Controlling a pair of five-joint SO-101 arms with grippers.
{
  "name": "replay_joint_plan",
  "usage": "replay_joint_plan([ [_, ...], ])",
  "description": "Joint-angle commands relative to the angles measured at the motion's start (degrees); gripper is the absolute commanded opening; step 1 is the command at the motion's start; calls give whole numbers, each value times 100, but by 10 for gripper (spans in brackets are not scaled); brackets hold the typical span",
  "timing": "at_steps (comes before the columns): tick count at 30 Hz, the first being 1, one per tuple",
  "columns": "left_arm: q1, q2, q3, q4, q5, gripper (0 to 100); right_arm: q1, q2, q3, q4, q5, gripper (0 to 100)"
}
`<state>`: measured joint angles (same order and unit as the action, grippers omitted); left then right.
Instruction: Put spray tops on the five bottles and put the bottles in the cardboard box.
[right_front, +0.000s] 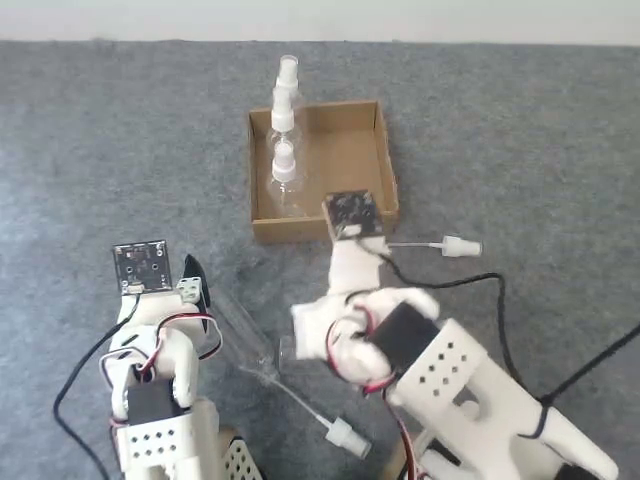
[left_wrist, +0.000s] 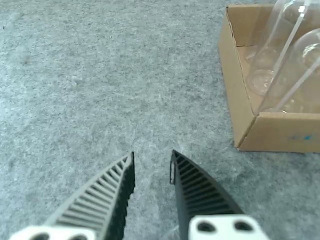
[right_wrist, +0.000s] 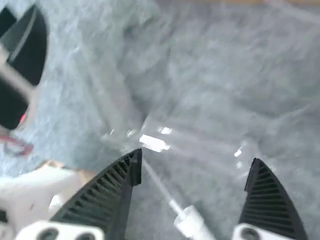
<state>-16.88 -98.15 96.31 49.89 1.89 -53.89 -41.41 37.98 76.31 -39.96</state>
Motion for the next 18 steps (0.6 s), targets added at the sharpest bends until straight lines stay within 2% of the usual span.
replay_joint_plan([
  [1, 9, -79, -57, -149, -44, 113, -699, -251, 97, 110, -378, 287],
  [6, 9, -79, -40, -158, -44, 113, -1130, -215, 545, 31, -387, 285],
  [18, 9, -79, -40, -158, -53, 113, -1112, -215, 1609, -576, -105, 284],
])
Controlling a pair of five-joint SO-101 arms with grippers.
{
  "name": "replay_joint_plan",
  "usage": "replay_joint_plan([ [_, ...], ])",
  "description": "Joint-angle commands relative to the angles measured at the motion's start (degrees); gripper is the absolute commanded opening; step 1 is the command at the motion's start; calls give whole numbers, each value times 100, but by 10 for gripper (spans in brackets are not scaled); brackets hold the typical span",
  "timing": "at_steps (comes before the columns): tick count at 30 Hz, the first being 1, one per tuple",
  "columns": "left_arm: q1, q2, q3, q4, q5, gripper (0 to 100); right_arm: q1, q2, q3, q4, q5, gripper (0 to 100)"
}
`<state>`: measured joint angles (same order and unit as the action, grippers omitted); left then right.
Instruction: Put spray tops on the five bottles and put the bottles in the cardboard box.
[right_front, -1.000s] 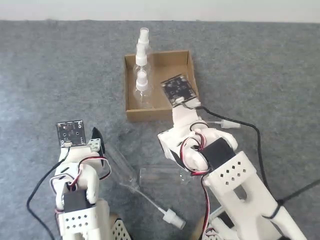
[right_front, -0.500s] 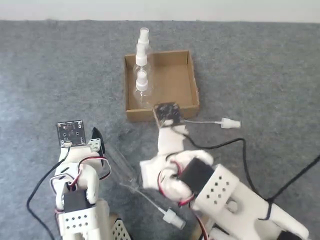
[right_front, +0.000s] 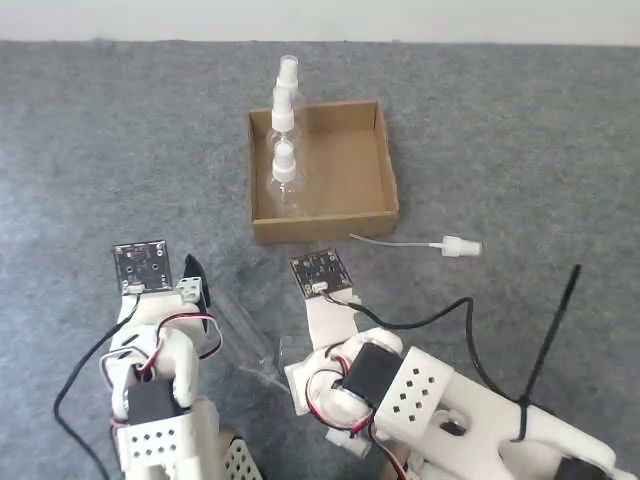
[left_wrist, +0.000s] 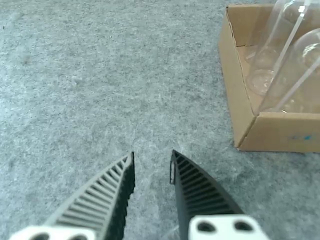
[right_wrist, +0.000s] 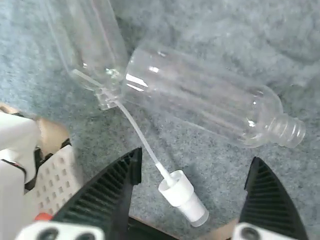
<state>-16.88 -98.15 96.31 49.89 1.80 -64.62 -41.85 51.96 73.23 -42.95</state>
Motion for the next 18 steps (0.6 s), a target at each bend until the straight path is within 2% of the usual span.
replay_joint_plan([
  [1, 9, -79, -40, -158, -44, 113, -40, -171, 369, -391, 202, 284],
  [7, 9, -79, -40, -158, -44, 113, -40, -171, 1090, -1086, 211, 280],
  [11, 9, -79, -40, -158, -44, 113, 57, -171, 1371, -1402, 211, 179],
  [14, 9, -79, -40, -158, -44, 113, 620, -171, 1415, -1648, 334, 130],
  [18, 9, -79, -40, -158, -44, 113, 1385, -171, 1424, -1657, 879, 136],
])
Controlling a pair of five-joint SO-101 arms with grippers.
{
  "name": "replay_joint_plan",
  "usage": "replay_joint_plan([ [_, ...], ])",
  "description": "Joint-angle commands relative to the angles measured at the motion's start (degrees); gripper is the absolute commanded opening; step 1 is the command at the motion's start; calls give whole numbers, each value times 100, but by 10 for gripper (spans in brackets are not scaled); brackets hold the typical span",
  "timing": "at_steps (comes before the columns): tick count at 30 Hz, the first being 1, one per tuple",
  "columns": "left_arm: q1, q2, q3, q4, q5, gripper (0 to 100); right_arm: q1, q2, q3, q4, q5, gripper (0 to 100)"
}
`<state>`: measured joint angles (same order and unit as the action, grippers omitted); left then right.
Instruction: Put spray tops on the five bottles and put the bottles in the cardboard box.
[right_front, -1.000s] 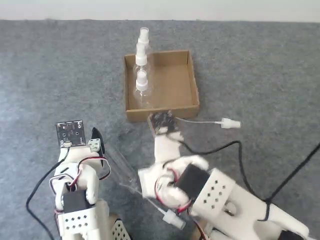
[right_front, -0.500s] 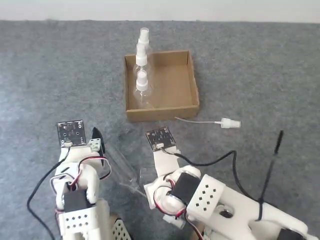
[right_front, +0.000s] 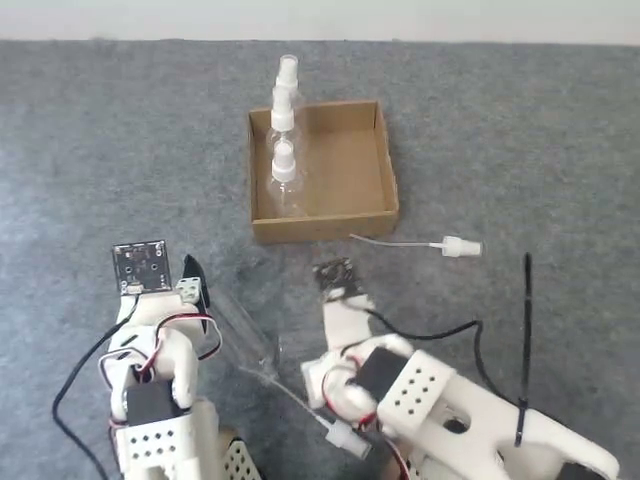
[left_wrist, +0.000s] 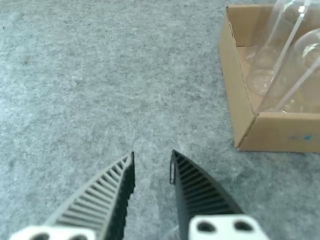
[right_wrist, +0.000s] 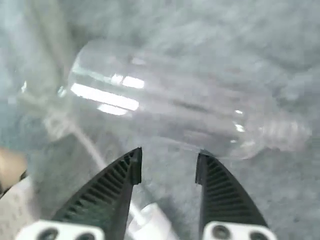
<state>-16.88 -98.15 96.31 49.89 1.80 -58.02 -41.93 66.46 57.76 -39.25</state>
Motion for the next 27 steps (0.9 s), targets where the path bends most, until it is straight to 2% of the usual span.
replay_joint_plan([
  [1, 9, -79, -40, -158, -44, 113, 919, -163, -26, -119, 607, 136],
  [6, 9, -79, -40, -158, -44, 113, 1692, -171, -26, -365, 1081, 136],
  [11, 9, -79, -40, -158, -44, 113, 2176, -224, -44, -875, 1125, 136],
  [17, 9, -79, -40, -158, -44, 113, 1991, -233, -299, -637, 1081, 213],
  [23, -114, -79, -48, -158, -44, 113, 1473, -171, -1213, 585, 360, 303],
  [27, -114, -79, -48, -158, -44, 113, 1165, -163, -1618, 778, 88, 308],
])
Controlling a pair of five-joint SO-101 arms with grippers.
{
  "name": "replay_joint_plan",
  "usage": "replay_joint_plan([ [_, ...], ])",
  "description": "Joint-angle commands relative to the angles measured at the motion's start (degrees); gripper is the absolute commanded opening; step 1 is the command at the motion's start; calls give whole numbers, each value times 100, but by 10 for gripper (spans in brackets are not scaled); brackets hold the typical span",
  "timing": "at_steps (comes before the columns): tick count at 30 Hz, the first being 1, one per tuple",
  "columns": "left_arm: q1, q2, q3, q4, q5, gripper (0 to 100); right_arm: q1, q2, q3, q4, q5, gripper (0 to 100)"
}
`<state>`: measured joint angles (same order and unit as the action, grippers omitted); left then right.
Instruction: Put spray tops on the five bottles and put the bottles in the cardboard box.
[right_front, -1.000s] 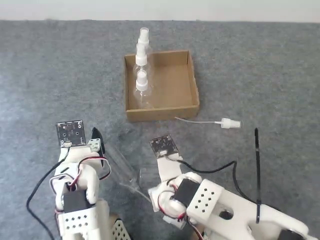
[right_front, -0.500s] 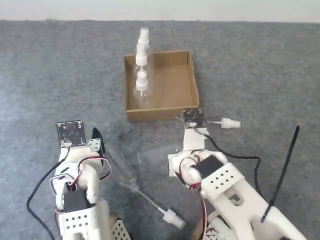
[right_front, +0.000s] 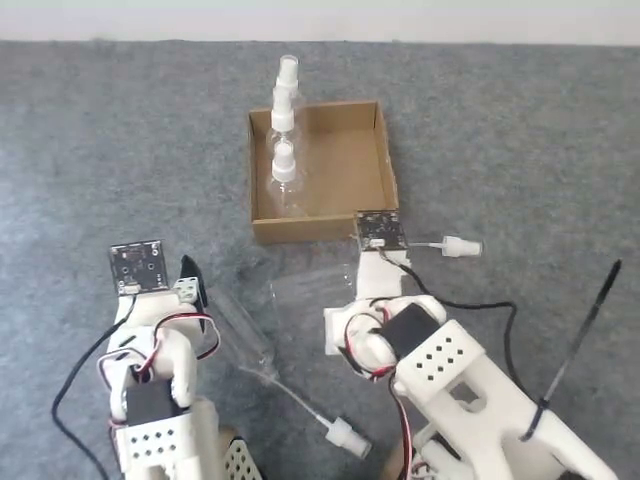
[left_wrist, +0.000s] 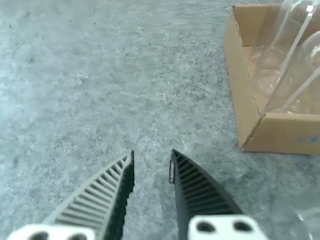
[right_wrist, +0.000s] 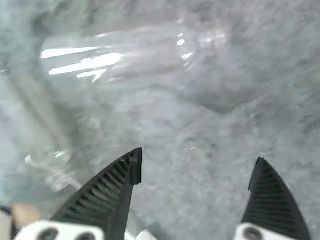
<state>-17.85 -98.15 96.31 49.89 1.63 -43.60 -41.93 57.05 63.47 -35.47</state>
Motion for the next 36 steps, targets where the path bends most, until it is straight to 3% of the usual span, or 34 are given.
replay_joint_plan([
  [1, -18, -79, -48, -158, -26, 113, -347, -163, -756, 198, -334, 308],
  [15, -18, -79, -48, -158, -26, 113, -637, -13, -1873, 198, -967, 308],
  [36, -9, -79, -48, -158, -26, 113, -488, 3037, -3763, 233, -2119, 310],
])
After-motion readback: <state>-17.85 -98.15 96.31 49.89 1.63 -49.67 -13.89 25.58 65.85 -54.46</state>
